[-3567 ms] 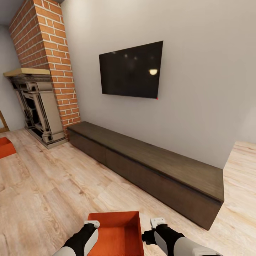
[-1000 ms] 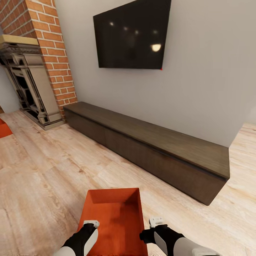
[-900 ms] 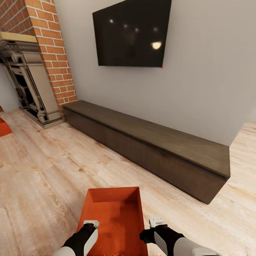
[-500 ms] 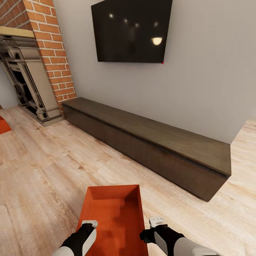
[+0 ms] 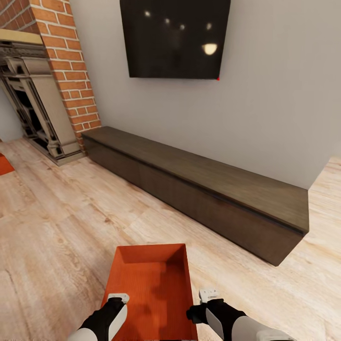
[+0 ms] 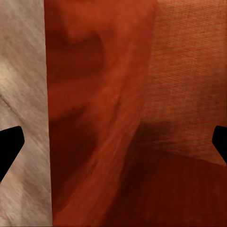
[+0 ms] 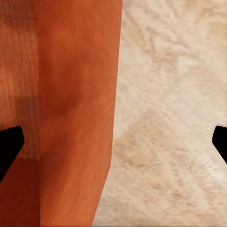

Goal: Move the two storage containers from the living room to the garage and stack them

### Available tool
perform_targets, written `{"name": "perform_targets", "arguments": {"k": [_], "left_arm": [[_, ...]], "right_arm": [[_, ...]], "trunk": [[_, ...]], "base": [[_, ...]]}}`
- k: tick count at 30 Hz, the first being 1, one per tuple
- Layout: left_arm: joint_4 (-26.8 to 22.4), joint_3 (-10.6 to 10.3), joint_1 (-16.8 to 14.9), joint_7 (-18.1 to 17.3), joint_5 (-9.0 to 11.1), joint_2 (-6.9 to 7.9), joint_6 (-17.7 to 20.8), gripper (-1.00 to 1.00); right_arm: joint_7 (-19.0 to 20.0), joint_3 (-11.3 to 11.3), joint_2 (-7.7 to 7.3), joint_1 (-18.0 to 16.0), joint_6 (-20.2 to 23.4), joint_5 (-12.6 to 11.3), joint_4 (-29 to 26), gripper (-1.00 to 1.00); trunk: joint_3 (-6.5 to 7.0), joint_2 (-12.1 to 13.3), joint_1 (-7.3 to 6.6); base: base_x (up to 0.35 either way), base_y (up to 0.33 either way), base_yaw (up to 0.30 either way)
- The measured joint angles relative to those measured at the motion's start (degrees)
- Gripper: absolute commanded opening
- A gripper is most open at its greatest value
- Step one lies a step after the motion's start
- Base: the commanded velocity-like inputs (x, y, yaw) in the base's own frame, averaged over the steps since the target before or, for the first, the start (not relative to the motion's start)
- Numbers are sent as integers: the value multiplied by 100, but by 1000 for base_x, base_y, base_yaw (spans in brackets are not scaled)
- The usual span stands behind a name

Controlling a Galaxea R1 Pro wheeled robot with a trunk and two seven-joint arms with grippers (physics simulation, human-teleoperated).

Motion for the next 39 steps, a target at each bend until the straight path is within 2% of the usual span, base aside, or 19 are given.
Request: {"name": "perform_targets", "arguments": {"k": [3,6,7,8,11,13,17,27,35,37,39], "left_arm": [[0,3,0,0,0,2,-2,100],[0,6,0,0,-1,3,-1,100],[0,6,0,0,-1,3,-1,100],[0,3,0,0,-1,3,-1,-100],[0,-6,2,0,-2,3,-63,-100],[3,-1,2,3,88,1,-174,-100],[4,13,0,-24,212,-4,-265,-100],[3,16,0,-26,202,-12,-272,-100],[5,24,-1,-24,210,-13,-268,-100],[-44,55,-2,-68,39,-18,-264,-100],[-28,44,-3,-69,20,-18,-267,-100]], "right_arm": [[1,0,0,0,0,0,0,100],[0,0,0,0,0,0,1,100],[-1,0,0,0,0,0,3,-100],[0,0,0,0,0,0,3,-100],[3,-7,-2,0,0,-6,2,-100],[9,-19,-7,0,1,33,0,-100],[31,-32,-6,0,-1,-62,1,-100],[33,-35,-6,1,-9,-66,1,-100],[36,-80,-7,1,-10,-50,-1,-100],[27,-86,-6,3,-180,-93,56,-100],[28,-114,-8,2,-217,-85,98,-100]], "trunk": [[-67,-4,8],[-67,-4,7],[-67,-4,7],[-67,-4,7],[-67,-4,7],[-67,-4,7],[-67,-4,8],[-67,-4,7],[109,6,-13],[153,8,-19],[198,11,-24]], "base": [[0,0,0],[0,0,0],[0,0,0],[0,0,0],[0,0,0],[0,0,0],[0,0,0],[0,0,0],[0,0,0],[0,0,0],[0,0,0]]}}
